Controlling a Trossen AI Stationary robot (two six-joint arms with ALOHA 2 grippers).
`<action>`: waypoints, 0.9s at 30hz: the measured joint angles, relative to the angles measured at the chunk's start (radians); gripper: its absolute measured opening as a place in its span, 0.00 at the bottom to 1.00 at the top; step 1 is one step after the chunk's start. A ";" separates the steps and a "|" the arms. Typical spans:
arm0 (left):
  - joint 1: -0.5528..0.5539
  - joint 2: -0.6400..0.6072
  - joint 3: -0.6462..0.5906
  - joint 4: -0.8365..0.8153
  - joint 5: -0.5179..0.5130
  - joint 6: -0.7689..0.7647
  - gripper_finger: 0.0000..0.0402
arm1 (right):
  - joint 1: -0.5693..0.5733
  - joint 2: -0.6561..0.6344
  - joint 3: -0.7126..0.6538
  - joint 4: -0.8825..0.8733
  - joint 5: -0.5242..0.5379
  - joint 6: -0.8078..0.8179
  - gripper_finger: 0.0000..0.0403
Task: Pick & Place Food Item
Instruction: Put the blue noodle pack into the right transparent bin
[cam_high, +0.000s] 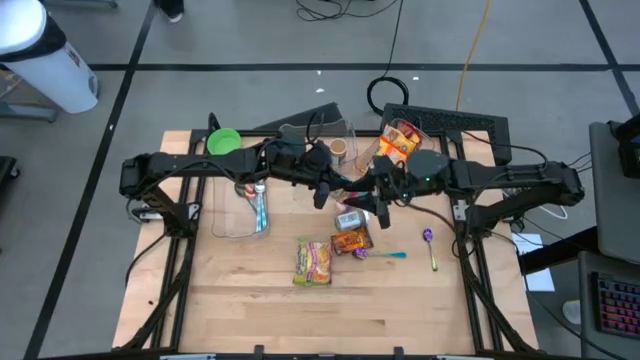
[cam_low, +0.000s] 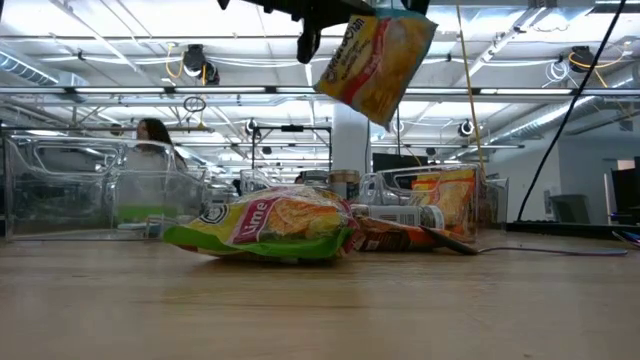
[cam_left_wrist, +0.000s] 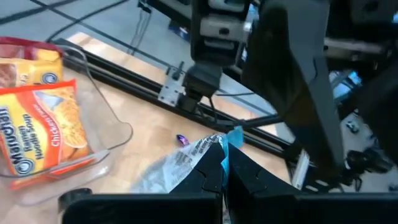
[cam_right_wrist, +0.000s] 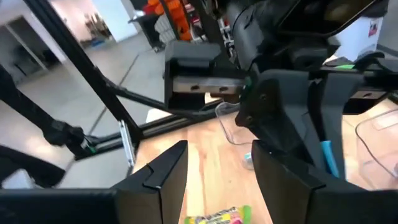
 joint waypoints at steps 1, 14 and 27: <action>-0.001 0.000 0.000 0.000 -0.013 -0.002 0.00 | 0.000 0.003 0.000 -0.007 0.004 -0.015 0.42; 0.000 -0.003 0.000 -0.043 -0.078 0.006 0.00 | -0.002 -0.030 0.002 -0.094 0.233 -0.127 0.41; 0.026 -0.045 0.000 -0.028 -0.108 0.050 0.00 | -0.017 -0.017 0.001 -0.211 0.288 -0.121 0.40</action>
